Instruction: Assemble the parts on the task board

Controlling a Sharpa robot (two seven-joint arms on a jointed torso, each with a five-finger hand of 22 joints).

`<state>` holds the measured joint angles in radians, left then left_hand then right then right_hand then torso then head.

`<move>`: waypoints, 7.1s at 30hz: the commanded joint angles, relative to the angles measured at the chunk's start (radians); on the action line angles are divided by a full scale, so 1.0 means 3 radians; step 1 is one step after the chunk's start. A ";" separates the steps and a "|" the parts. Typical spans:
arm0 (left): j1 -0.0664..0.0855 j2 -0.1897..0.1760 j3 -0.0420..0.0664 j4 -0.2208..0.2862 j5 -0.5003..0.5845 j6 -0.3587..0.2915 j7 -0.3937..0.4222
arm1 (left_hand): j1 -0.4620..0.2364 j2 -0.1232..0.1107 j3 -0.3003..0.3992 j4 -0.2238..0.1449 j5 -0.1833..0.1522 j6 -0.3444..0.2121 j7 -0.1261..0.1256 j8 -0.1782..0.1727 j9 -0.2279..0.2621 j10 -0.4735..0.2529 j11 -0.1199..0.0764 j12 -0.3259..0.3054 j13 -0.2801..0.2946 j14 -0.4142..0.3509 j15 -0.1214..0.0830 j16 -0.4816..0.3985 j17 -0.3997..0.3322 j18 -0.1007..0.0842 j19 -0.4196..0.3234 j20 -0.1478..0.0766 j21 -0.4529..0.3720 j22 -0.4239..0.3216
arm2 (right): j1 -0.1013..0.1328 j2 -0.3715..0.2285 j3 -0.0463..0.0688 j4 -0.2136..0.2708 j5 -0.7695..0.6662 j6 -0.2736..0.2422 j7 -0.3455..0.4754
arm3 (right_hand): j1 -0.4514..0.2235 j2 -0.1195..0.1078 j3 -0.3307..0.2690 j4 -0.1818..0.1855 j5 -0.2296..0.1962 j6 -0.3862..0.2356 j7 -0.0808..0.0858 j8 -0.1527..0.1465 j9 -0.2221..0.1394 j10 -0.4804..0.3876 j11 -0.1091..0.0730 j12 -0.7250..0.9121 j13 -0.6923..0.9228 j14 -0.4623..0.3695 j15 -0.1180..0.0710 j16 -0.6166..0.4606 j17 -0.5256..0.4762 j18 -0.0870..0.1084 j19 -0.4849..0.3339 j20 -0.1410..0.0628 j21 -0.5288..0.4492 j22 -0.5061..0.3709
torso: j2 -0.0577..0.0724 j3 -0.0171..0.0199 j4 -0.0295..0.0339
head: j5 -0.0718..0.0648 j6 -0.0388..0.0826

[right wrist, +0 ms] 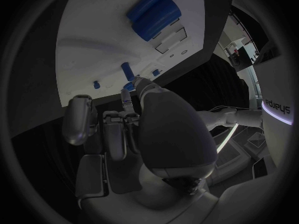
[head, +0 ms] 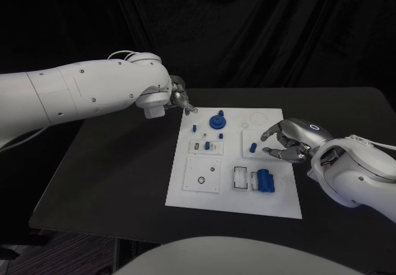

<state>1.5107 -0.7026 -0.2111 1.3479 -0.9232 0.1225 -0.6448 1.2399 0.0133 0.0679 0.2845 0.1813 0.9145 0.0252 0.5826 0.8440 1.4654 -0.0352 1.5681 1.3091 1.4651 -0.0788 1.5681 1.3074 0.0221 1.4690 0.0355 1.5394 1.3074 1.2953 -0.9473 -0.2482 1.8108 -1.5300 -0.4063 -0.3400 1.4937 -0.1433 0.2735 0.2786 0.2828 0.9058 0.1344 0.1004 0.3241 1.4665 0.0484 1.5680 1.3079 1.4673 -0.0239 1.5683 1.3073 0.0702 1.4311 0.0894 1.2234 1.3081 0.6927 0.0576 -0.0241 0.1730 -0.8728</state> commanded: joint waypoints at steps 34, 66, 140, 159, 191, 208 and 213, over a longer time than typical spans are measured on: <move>-0.0120 0.0320 0.0001 -0.0582 -0.0084 0.0655 0.0180 | -0.0278 0.0079 -0.0212 0.0016 0.0041 0.0013 0.0182 -0.0793 -0.0538 0.0351 0.0149 0.0009 0.0872 0.0352 0.0133 0.0009 0.0878 0.0030 0.0087 0.0123 -0.0205 0.0734 | -0.0004 -0.0020 0.0002 0.0052 0.0028 -0.0117 0.0061 | -0.0029 0.0002 0.0025 0.0009 0.0044 0.0029 -0.0003 -0.0009 -0.0012 0.0348 0.0009 0.0009 0.0876 0.0344 0.0016 0.0007 0.0876 0.0026 -0.0012 -0.0004 0.0004 0.0526 | 0.0078 -0.0015 -0.0005 | 0.0037 0.0001; -0.0181 0.0377 0.0001 -0.0612 -0.0084 0.0746 0.0222 | -0.0133 0.0085 -0.0111 -0.0027 0.0573 0.0142 0.0174 -0.0998 -0.0685 0.0351 0.0143 0.0009 0.0872 0.0352 0.0130 0.0009 0.0878 0.0104 -0.0092 0.0124 -0.0497 0.0618 | -0.0004 -0.0016 0.0002 0.0055 0.0034 -0.0102 0.0052 | -0.0030 0.0004 0.0029 0.0009 0.0054 0.0031 -0.0004 -0.0010 -0.0015 0.0348 0.0008 0.0009 0.0876 0.0344 0.0016 0.0006 0.0876 0.0027 -0.0013 -0.0004 0.0001 0.0525 | 0.0079 -0.0016 -0.0006 | 0.0016 0.0001; -0.0259 0.0416 0.0001 -0.0618 -0.0084 0.0569 0.0128 | -0.0135 -0.0021 -0.0089 -0.0076 0.0197 -0.0073 0.0181 -0.0641 -0.0266 0.0351 0.0154 0.0009 0.0872 0.0352 0.0138 0.0009 0.0878 0.0163 -0.0190 0.0124 -0.0882 0.0462 | -0.0004 -0.0013 0.0002 0.0061 0.0034 0.0032 -0.0021 | -0.0035 0.0009 0.0042 0.0007 0.0069 0.0047 -0.0006 -0.0009 -0.0022 0.0348 0.0006 0.0009 0.0876 0.0342 0.0014 0.0002 0.0870 0.0028 -0.0014 -0.0006 -0.0006 0.0524 | 0.0078 -0.0017 -0.0002 | 0.0012 0.0001; -0.0260 0.0419 0.0001 -0.0616 -0.0084 0.0457 0.0165 | -0.0118 0.0002 -0.0104 -0.0117 0.0211 -0.0193 0.0185 -0.0476 -0.0105 0.0351 0.0160 0.0009 0.0872 0.0352 0.0145 0.0009 0.0878 0.0177 -0.0207 0.0132 -0.0973 0.0430 | -0.0004 -0.0017 0.0002 0.0064 0.0034 0.0070 -0.0042 | -0.0046 0.0012 0.0044 0.0013 0.0070 0.0052 -0.0006 -0.0010 -0.0025 0.0348 0.0006 0.0009 0.0876 0.0343 0.0013 0.0004 0.0873 0.0028 -0.0013 -0.0007 -0.0008 0.0524 | 0.0079 -0.0017 -0.0007 | 0.0013 0.0001; -0.0265 0.0443 0.0001 -0.0644 -0.0084 0.0546 0.0159 | -0.0052 0.0031 -0.0006 -0.0153 0.0677 -0.0280 0.0161 -0.0334 -0.0013 0.0351 0.0143 0.0009 0.0872 0.0352 0.0134 0.0009 0.0878 0.0182 -0.0192 0.0124 -0.1048 0.0415 | -0.0004 0.0001 0.0002 0.0062 0.0080 0.0067 -0.0027 | -0.0060 0.0038 0.0063 0.0017 0.0077 0.0068 -0.0010 -0.0009 -0.0032 0.0348 0.0003 0.0009 0.0876 0.0342 0.0012 0.0001 0.0869 0.0031 -0.0017 -0.0008 -0.0023 0.0520 | 0.0079 -0.0017 -0.0008 | 0.0024 0.0001; -0.0271 0.0444 0.0001 -0.0653 -0.0084 0.0568 0.0202 | 0.0086 -0.0023 0.0297 -0.0245 0.0994 -0.0259 0.0121 -0.0277 -0.0010 0.0351 0.0106 0.0009 0.0872 0.0352 0.0101 0.0009 0.0878 0.0185 -0.0185 0.0092 -0.1104 0.0415 | -0.0004 0.0005 0.0002 0.0058 0.0091 0.0067 -0.0030 | -0.0061 0.0048 0.0070 0.0016 0.0080 0.0074 -0.0011 -0.0007 -0.0033 0.0348 0.0002 0.0009 0.0876 0.0341 0.0011 -0.0002 0.0865 0.0032 -0.0018 -0.0009 -0.0027 0.0519 | 0.0078 -0.0018 -0.0004 | 0.0025 0.0001; -0.0273 0.0442 0.0001 -0.0654 -0.0084 0.0595 0.0190 | 0.0086 -0.0034 0.0319 -0.0251 0.0994 -0.0247 0.0118 -0.0272 -0.0010 0.0351 0.0104 0.0009 0.0872 0.0352 0.0100 0.0009 0.0878 0.0184 -0.0182 0.0090 -0.1101 0.0418 | -0.0004 0.0006 0.0002 0.0057 0.0097 0.0068 -0.0032 | -0.0061 0.0052 0.0074 0.0015 0.0081 0.0076 -0.0012 -0.0007 -0.0034 0.0348 0.0001 0.0009 0.0876 0.0340 0.0010 -0.0004 0.0863 0.0034 -0.0021 -0.0009 -0.0034 0.0517 | 0.0077 -0.0018 -0.0006 | 0.0026 0.0001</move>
<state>1.4316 -0.5715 -0.2112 1.1517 -0.9458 0.2801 -0.6001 1.2578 0.0057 0.1572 0.2103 0.4755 0.8374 0.0628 0.4970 0.8400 1.4671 0.0022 1.5681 1.3091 1.4654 -0.0431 1.5681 1.3075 0.0693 1.4120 0.0675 1.2138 1.3074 1.2953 -0.9457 -0.2480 1.8268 -1.5028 -0.3872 -0.3334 1.4815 -0.1313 0.2900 0.2842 0.3015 0.9239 0.1309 0.1005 0.3151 1.4665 0.0484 1.5680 1.3076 1.4674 -0.0239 1.5683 1.3073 0.0701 1.4312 0.0894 1.2188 1.3075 0.7161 0.0523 -0.0253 0.1807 -0.8728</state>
